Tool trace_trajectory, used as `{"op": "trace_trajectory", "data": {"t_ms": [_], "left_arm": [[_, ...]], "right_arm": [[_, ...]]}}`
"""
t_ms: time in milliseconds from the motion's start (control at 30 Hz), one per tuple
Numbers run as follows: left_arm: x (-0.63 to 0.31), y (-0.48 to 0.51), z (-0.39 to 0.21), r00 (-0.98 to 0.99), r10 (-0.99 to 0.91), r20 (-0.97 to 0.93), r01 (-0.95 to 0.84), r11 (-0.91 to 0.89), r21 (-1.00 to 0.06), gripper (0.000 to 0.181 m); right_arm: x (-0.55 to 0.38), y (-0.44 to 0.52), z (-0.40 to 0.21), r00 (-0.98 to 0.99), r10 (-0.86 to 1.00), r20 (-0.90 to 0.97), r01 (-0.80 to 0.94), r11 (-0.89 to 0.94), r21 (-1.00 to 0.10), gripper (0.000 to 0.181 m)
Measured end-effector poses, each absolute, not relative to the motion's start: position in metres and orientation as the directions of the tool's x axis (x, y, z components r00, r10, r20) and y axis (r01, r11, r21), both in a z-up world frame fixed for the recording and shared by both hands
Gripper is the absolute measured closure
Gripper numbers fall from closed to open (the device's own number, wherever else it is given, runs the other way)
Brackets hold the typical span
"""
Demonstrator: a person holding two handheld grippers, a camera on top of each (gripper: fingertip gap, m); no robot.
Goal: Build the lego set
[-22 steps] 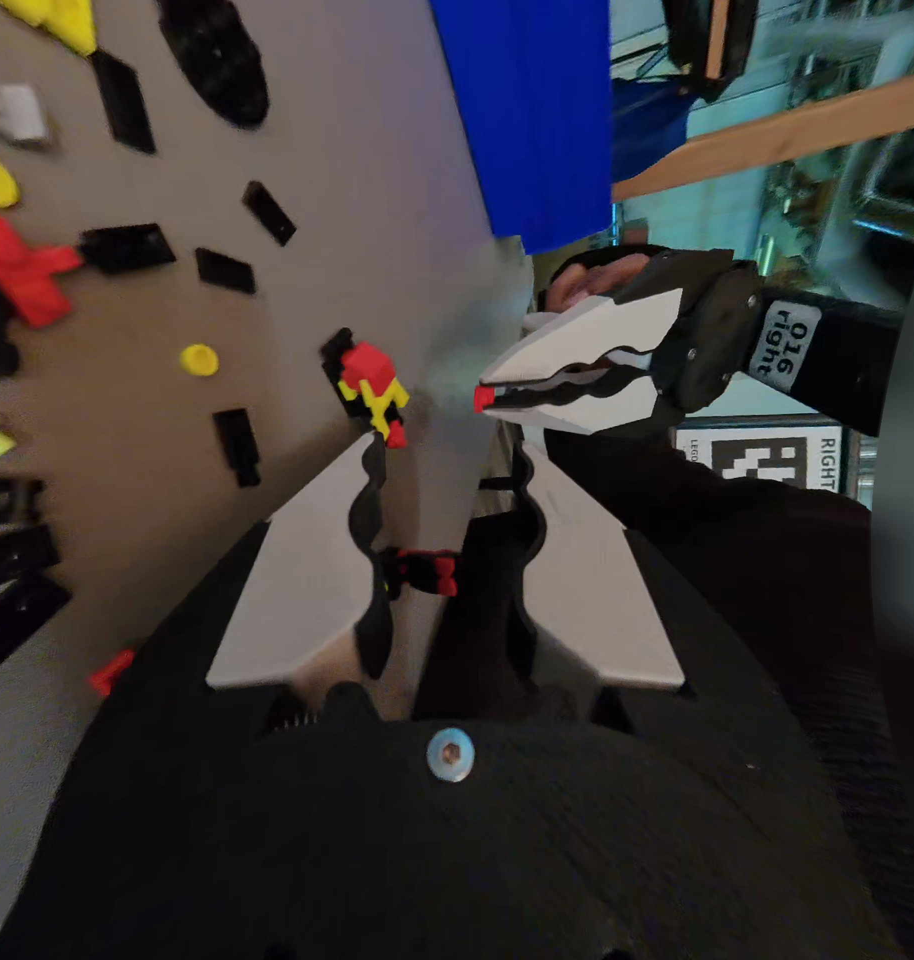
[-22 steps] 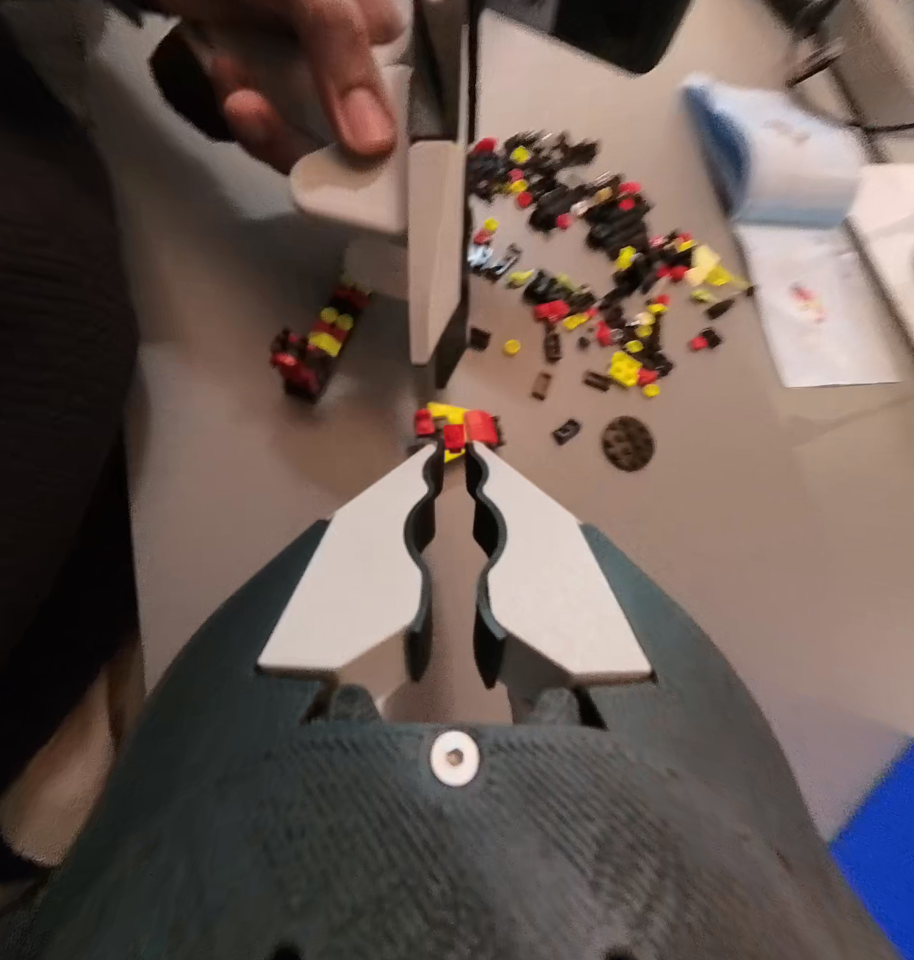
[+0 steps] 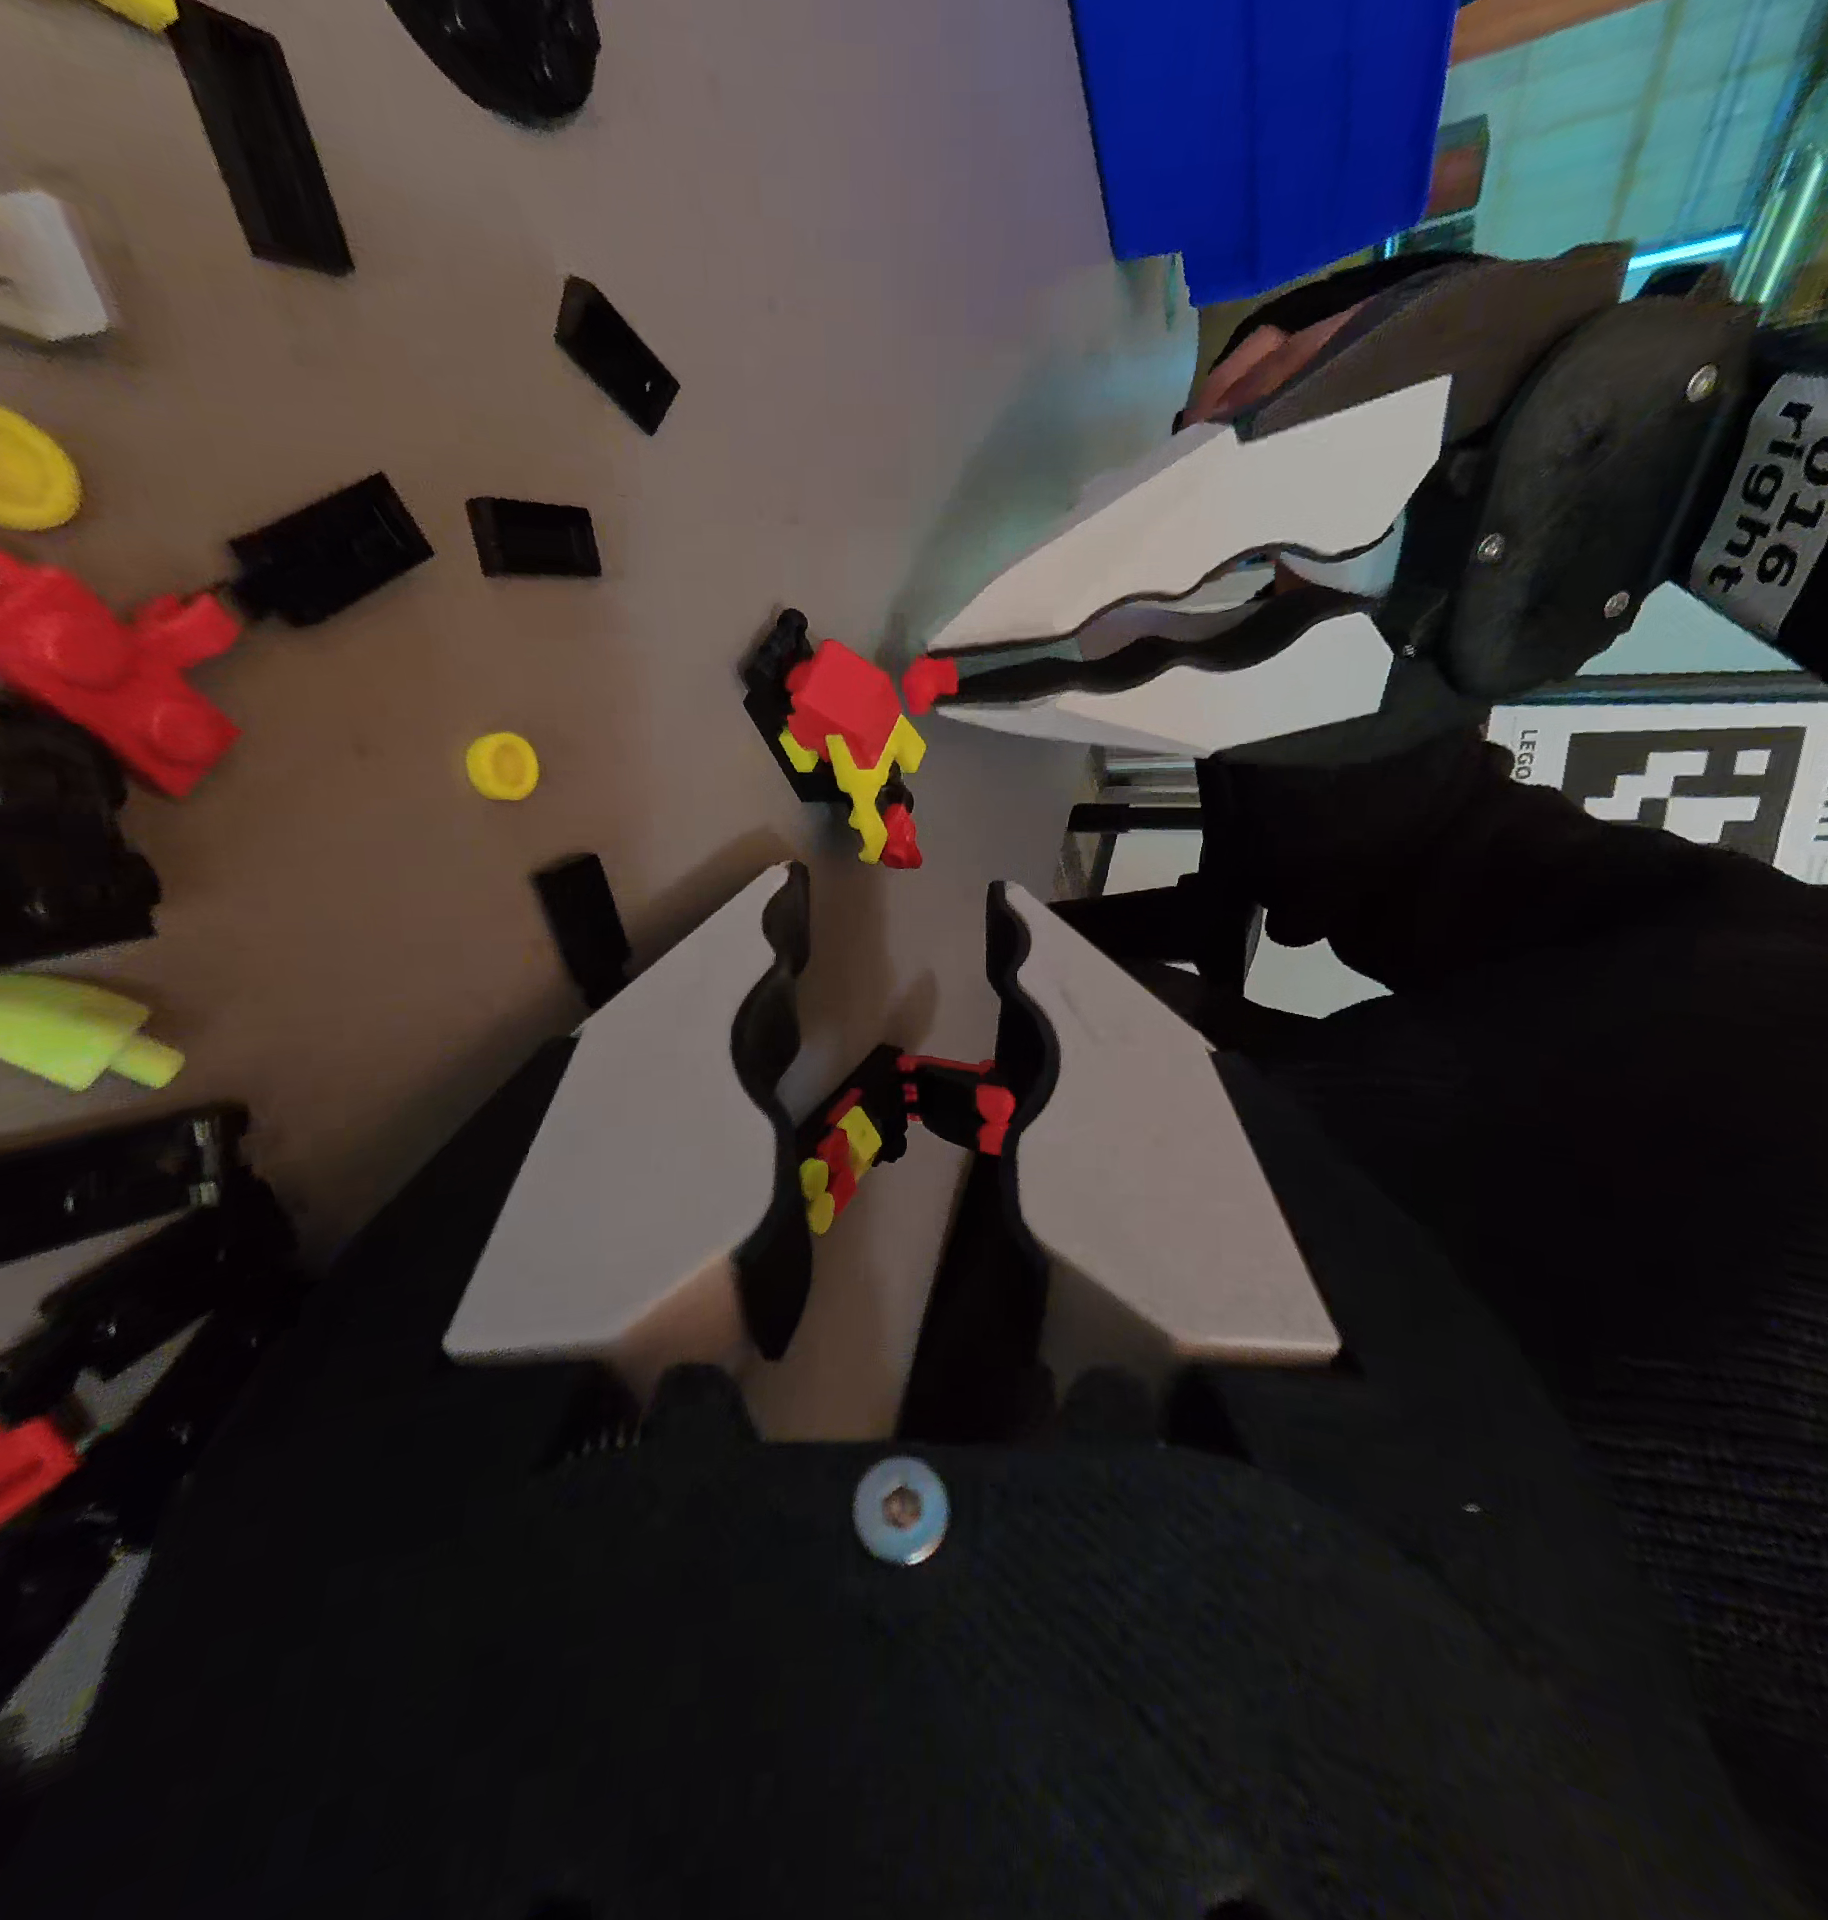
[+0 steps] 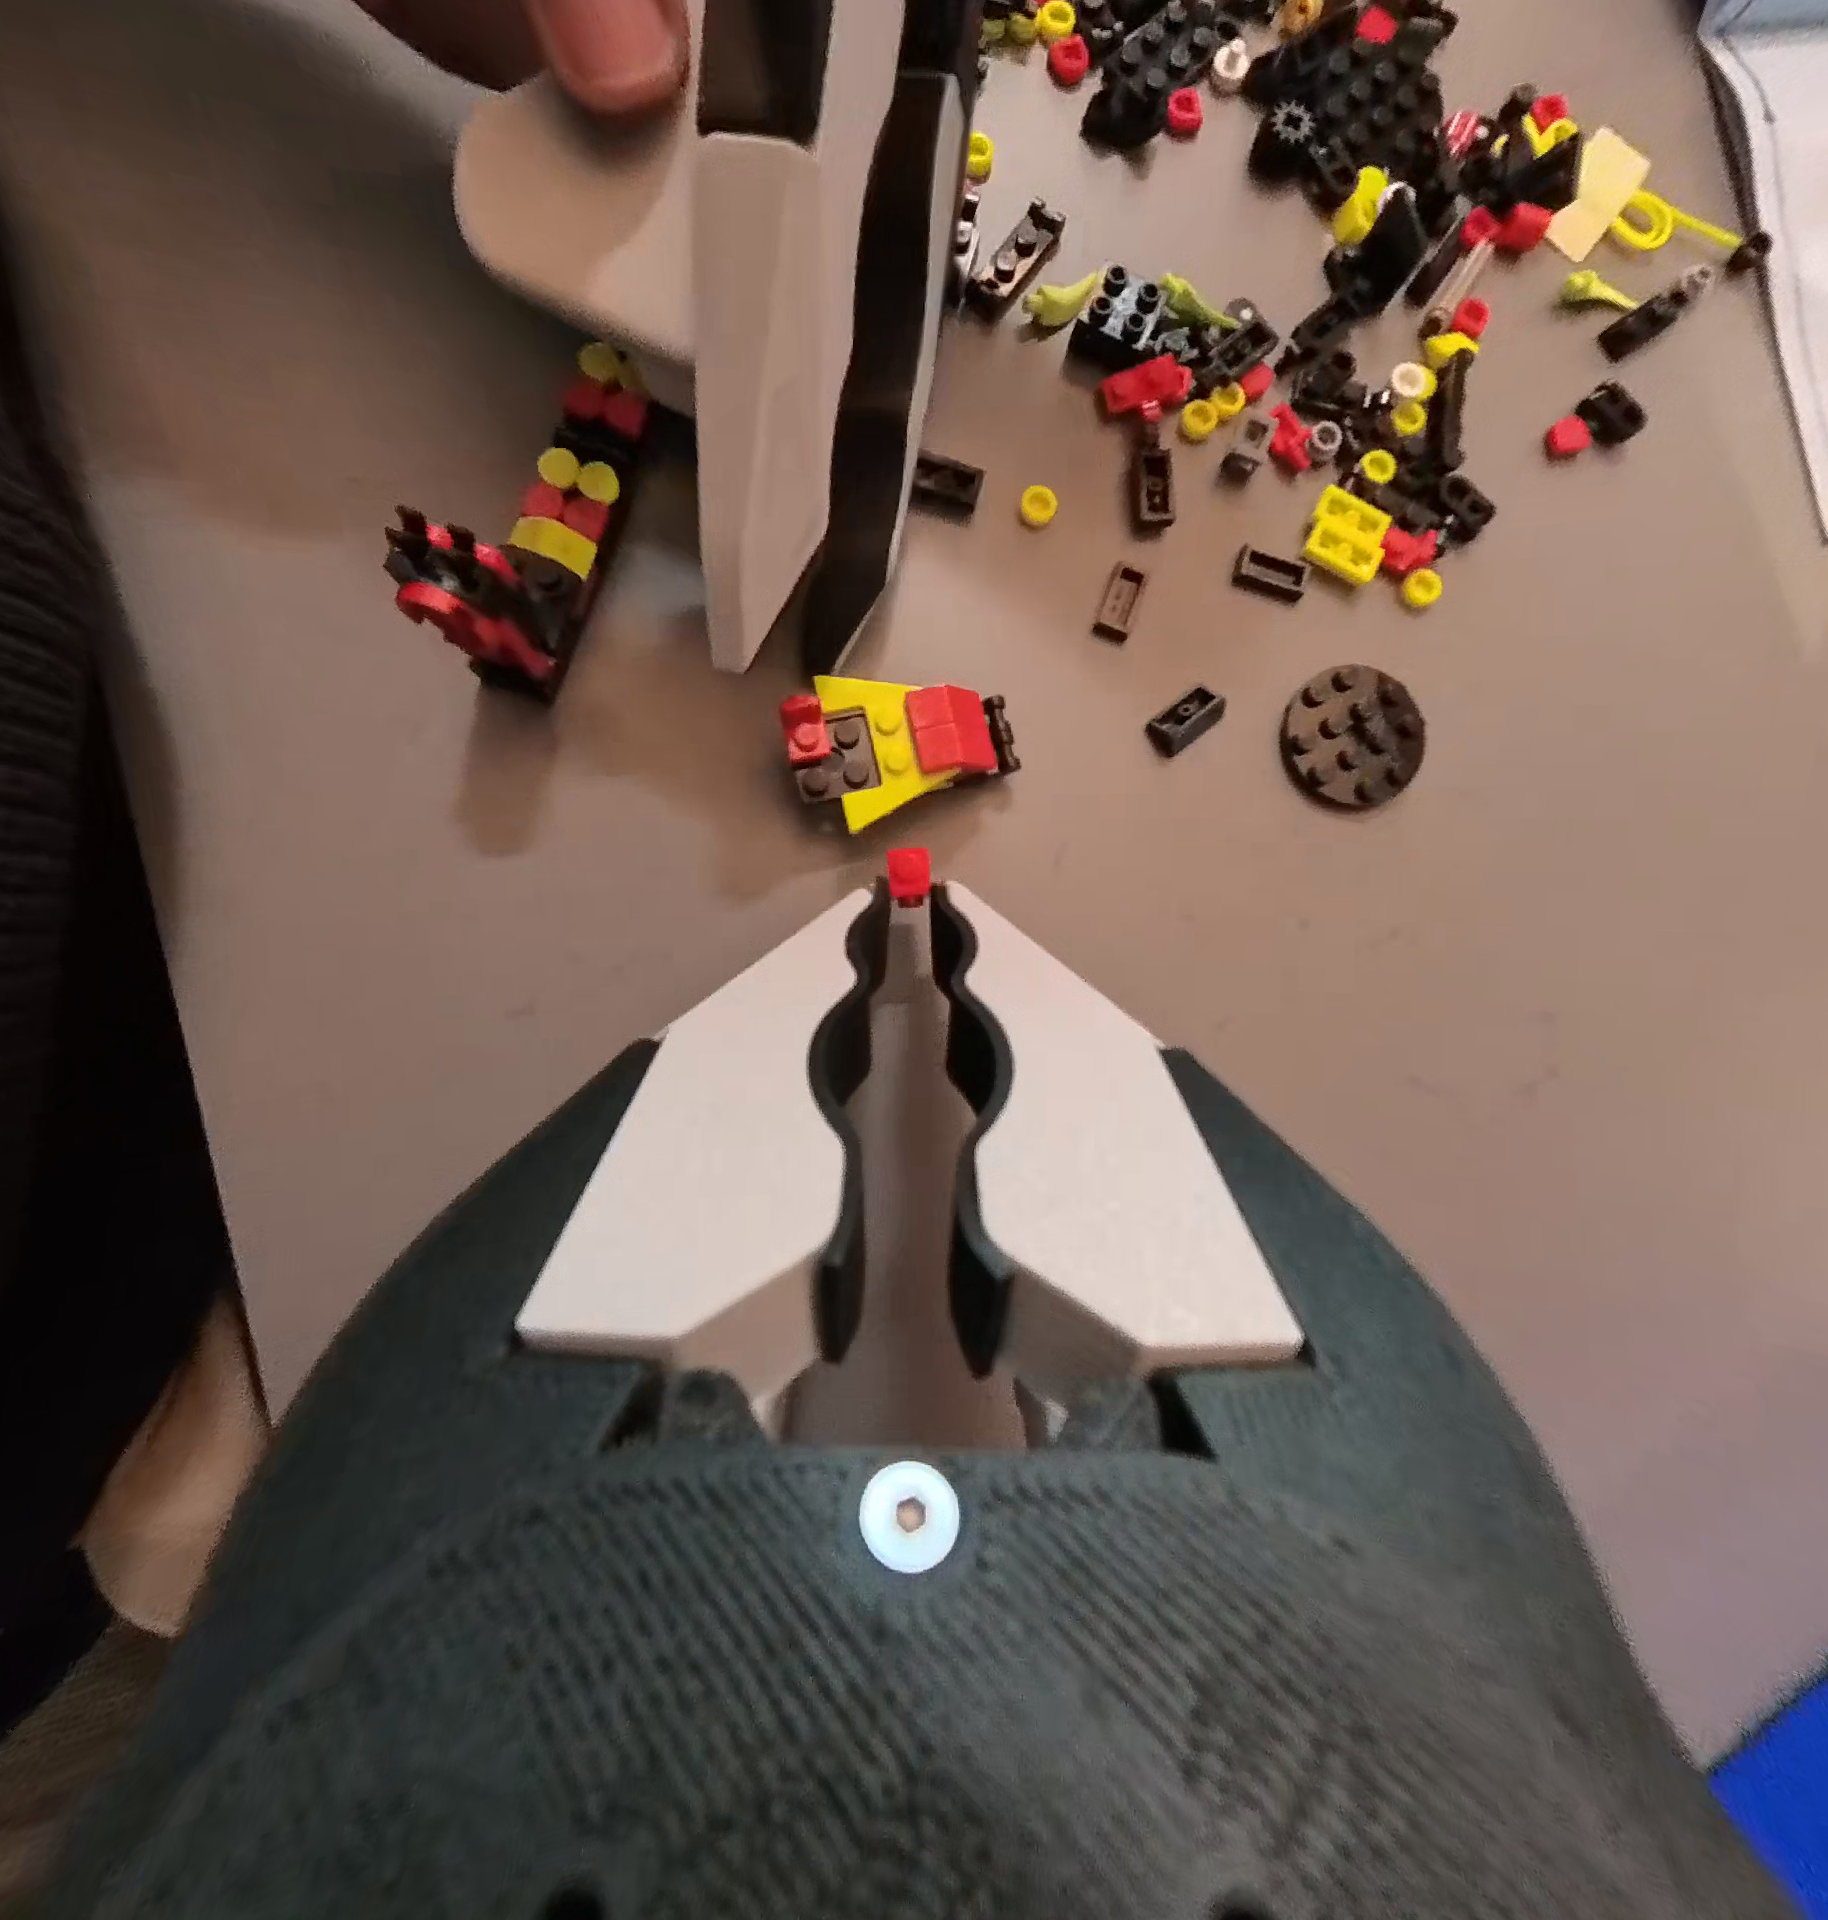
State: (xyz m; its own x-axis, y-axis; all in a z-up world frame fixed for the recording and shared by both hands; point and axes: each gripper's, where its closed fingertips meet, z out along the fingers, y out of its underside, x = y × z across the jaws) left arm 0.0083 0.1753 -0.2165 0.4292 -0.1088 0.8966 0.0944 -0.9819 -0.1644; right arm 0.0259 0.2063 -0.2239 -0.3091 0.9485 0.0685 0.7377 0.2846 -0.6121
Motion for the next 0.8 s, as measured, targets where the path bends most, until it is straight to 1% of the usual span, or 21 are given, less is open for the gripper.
{"op": "trace_trajectory", "data": {"t_ms": [67,167,233,333,433,567,600,700,800], "left_arm": [[0.004,0.182,-0.215,0.433,-0.106,0.895,0.123,-0.977,-0.175,0.146],[-0.013,0.196,-0.205,0.442,-0.109,0.891,0.224,-0.948,-0.227,0.144],[-0.025,0.201,-0.196,0.448,-0.115,0.887,0.286,-0.921,-0.264,0.144],[-0.027,0.195,-0.180,0.416,-0.127,0.900,0.348,-0.892,-0.287,0.144],[-0.010,0.177,-0.176,0.387,-0.127,0.913,0.392,-0.874,-0.288,0.144],[0.013,0.160,-0.177,0.319,-0.085,0.944,0.456,-0.859,-0.232,0.145],[0.013,0.160,-0.182,0.349,-0.075,0.934,0.456,-0.858,-0.239,0.144],[0.006,0.163,-0.203,0.518,-0.054,0.854,0.393,-0.872,-0.293,0.140],[0.002,0.171,-0.209,0.619,-0.083,0.781,0.301,-0.894,-0.333,0.135]], "right_arm": [[0.024,0.199,-0.225,-0.323,0.946,0.043,0.733,0.278,-0.621,0.175],[0.021,0.193,-0.221,-0.327,0.944,0.032,0.716,0.270,-0.644,0.175],[0.022,0.200,-0.219,-0.295,0.954,0.057,0.722,0.261,-0.640,0.175],[0.024,0.206,-0.209,-0.216,0.975,0.056,0.720,0.198,-0.665,0.175],[0.022,0.197,-0.198,-0.145,0.989,-0.005,0.699,0.099,-0.708,0.175],[0.019,0.189,-0.194,-0.093,0.995,-0.047,0.673,0.028,-0.739,0.175],[0.019,0.187,-0.195,-0.080,0.995,-0.062,0.672,0.008,-0.740,0.175],[0.021,0.188,-0.201,-0.045,0.995,-0.087,0.680,-0.033,-0.733,0.175],[0.023,0.190,-0.205,-0.039,0.998,-0.046,0.691,-0.006,-0.723,0.175]]}}
